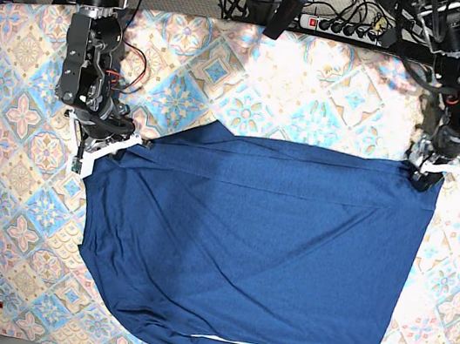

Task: Fold the T-shirt properly
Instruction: 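Lift the hem and pull it toward the collar with both grippers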

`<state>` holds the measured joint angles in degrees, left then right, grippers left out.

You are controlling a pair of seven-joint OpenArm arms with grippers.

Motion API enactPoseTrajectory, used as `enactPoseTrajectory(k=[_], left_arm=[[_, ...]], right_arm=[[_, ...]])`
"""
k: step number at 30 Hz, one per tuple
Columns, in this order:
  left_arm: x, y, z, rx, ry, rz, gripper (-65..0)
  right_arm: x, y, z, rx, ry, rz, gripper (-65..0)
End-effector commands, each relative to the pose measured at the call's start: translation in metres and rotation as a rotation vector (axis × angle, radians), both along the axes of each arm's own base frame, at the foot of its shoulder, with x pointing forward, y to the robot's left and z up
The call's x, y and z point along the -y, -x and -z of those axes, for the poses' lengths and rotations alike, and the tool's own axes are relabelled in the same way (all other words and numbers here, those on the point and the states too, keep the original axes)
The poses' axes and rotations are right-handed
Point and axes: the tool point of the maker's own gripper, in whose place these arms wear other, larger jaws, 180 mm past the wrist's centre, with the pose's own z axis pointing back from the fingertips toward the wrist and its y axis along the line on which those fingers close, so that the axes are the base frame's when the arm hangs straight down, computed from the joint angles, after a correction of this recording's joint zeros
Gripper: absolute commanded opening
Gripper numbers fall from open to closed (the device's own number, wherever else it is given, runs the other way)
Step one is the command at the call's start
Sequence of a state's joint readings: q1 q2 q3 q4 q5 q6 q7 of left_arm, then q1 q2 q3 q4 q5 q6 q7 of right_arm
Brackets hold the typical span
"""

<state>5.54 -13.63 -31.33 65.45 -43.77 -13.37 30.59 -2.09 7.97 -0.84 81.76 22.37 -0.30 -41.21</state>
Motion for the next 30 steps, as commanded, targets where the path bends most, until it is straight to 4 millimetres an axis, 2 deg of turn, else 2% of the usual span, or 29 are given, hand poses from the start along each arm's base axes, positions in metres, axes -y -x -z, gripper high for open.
enactPoseTrajectory(k=[1,4,6,8,10,11,13,15,19,22,25,27,30], left_arm=[[0.000,-0.006,-0.007,0.022,-0.001,0.008,-28.6],[0.008,-0.022,-0.013,0.045,0.001,0.034,-29.7],[0.014,-0.024,-0.012,0.042,0.002,0.055,-35.3],[0.016,-0.025,-0.012,0.041,0.001,0.065,-46.2],[0.015,-0.024,-0.012,0.041,0.001,0.060,-61.7],[0.015,-0.024,-0.012,0.042,0.004,0.059,-65.0],[0.013,-0.020,-0.011,0.035,0.002,0.057,-65.0],[0.003,-0.013,-0.014,0.026,-0.027,0.062,-65.0],[0.000,-0.012,-0.031,0.065,-0.052,0.074,-65.0],[-0.012,-0.015,-0.052,0.123,-0.064,0.041,-65.0],[-0.015,-0.022,-0.060,0.152,-0.062,0.028,-65.0],[-0.015,-0.035,-0.069,0.181,-0.068,0.029,-65.0],[-0.015,-0.050,-0.081,0.219,-0.068,0.027,-65.0]], right_arm=[[0.003,-0.013,-0.015,0.057,0.009,-0.001,-64.8],[0.003,-0.014,-0.016,0.057,0.009,-0.001,-64.8],[0.003,-0.014,-0.016,0.057,0.009,-0.001,-64.8],[0.003,-0.014,-0.016,0.057,0.009,-0.001,-64.8],[0.003,-0.014,-0.016,0.057,0.009,-0.001,-64.8],[0.003,-0.014,-0.016,0.057,0.009,-0.001,-64.8],[0.003,-0.014,-0.016,0.057,0.009,-0.001,-64.8],[0.003,-0.014,-0.016,0.059,0.009,-0.002,-64.8],[0.003,-0.015,-0.018,0.064,-0.023,0.012,-64.8],[-0.003,-0.016,-0.019,0.070,-0.080,0.023,-64.8],[-0.005,-0.018,-0.022,0.077,-0.109,0.030,-64.8],[-0.004,-0.018,-0.020,0.072,-0.108,0.031,-64.8],[-0.004,-0.036,-0.035,0.113,-0.108,0.029,-64.8]])
